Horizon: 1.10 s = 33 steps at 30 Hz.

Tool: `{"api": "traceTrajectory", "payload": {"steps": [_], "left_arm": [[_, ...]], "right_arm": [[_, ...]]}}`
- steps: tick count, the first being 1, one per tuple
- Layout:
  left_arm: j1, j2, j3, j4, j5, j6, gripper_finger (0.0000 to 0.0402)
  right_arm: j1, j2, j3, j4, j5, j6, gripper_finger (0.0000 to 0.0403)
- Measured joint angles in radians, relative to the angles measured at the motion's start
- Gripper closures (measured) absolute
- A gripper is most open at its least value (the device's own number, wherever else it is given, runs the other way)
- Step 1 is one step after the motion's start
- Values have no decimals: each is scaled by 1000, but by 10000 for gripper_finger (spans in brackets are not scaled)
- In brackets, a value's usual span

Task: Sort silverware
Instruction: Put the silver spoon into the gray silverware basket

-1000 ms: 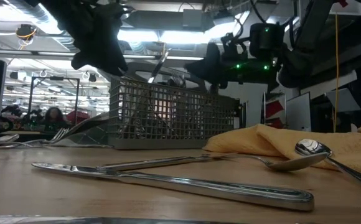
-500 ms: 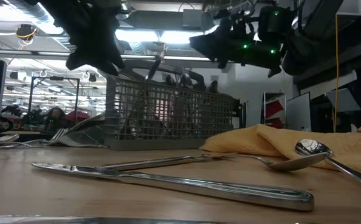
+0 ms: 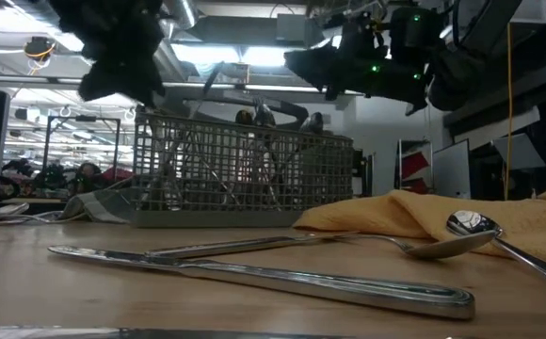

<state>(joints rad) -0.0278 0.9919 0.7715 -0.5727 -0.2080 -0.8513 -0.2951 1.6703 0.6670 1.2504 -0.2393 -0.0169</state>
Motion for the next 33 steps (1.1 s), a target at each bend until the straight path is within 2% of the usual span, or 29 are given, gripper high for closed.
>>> {"api": "traceTrajectory", "payload": {"steps": [8,15,18,25,33], "left_arm": [[0,-21,3,171,-17,127,281],[4,-129,5,114,-21,142,281],[4,-207,5,25,-22,117,281],[4,-359,6,-283,-24,-71,281],[4,-355,6,-642,-23,-314,281]], "right_arm": [[0,0,0,-39,20,-44,288],[0,0,0,-43,10,-44,288],[0,0,0,-44,-2,-45,288],[0,0,0,-43,-54,-45,288],[0,0,0,-41,-69,-45,288]]}}
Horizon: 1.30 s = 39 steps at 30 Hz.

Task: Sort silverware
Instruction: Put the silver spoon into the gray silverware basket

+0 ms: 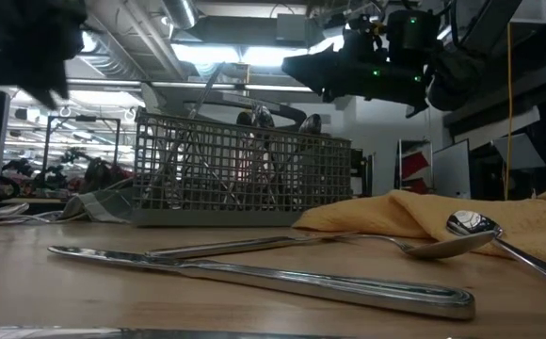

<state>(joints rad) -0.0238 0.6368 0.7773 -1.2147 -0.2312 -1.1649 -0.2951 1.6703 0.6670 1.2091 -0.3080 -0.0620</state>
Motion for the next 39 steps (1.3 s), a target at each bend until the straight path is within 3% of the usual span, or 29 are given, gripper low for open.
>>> {"api": "traceTrajectory", "payload": {"steps": [11,22,29,39], "left_arm": [[0,206,-67,-48,-15,-59,281],[0,446,-69,46,-15,-62,281],[-18,568,-69,132,68,55,281],[-30,733,-69,131,71,209,281]], "right_arm": [[0,0,0,3,0,0,288],[0,0,0,8,0,0,288],[0,0,0,-7,0,0,288],[0,0,0,-7,-67,0,288]]}}
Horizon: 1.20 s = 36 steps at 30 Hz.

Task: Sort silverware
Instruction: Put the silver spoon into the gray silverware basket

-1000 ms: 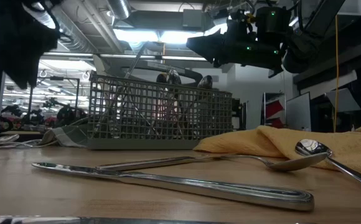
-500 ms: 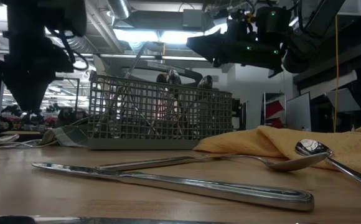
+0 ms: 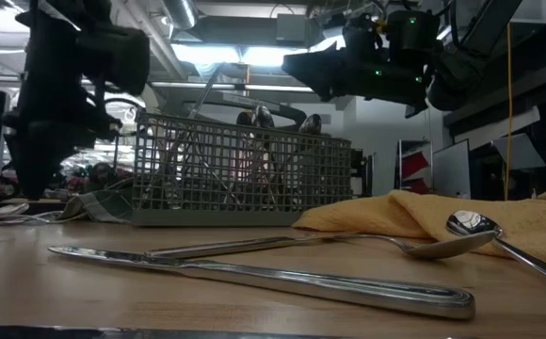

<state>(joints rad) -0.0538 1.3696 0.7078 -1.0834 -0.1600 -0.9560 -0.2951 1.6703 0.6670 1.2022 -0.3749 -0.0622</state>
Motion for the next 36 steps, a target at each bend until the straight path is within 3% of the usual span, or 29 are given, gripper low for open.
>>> {"api": "traceTrajectory", "payload": {"steps": [11,21,27,36], "left_arm": [[2,80,0,-9,37,102,281],[-16,79,0,-117,223,-188,281],[-51,79,-3,-108,219,-333,281],[-85,79,-5,-105,118,-458,281]], "right_arm": [[1,0,0,0,-123,0,288],[0,0,0,-1,-134,-6,288],[0,0,0,-1,-135,-22,288],[0,0,0,-1,-136,-23,288]]}}
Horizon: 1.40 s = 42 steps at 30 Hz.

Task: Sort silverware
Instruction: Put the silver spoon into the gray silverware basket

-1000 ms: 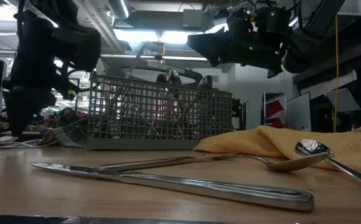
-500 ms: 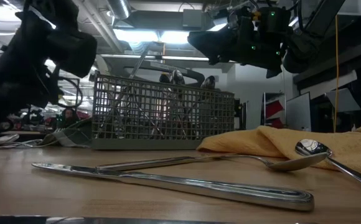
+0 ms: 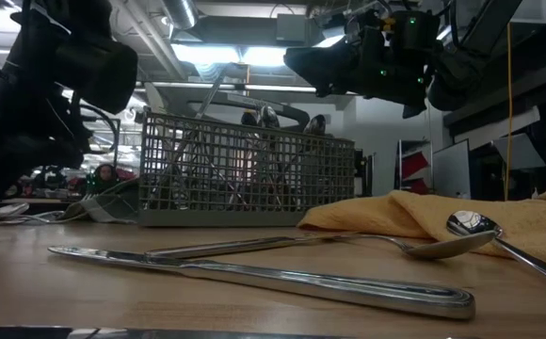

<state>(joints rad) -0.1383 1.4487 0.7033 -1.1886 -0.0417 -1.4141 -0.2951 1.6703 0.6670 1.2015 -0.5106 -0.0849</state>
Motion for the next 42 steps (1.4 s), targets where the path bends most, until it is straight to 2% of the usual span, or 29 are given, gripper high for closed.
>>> {"api": "traceTrajectory", "payload": {"steps": [4,8,11,22,39,42], "left_arm": [[0,0,-6,12,4,-79,281],[-13,0,-38,55,75,-152,281],[-38,0,-57,63,85,-203,281],[-72,0,-86,109,3,-345,281],[-72,-4,-117,183,11,-360,282],[-72,-6,-116,187,15,-361,292]], "right_arm": [[0,0,0,0,-6,0,288],[0,0,0,0,-25,0,288],[0,0,0,0,-25,-3,288],[0,0,0,0,-25,-3,288],[0,0,0,0,-53,-3,288],[0,0,0,0,-59,-3,288]]}}
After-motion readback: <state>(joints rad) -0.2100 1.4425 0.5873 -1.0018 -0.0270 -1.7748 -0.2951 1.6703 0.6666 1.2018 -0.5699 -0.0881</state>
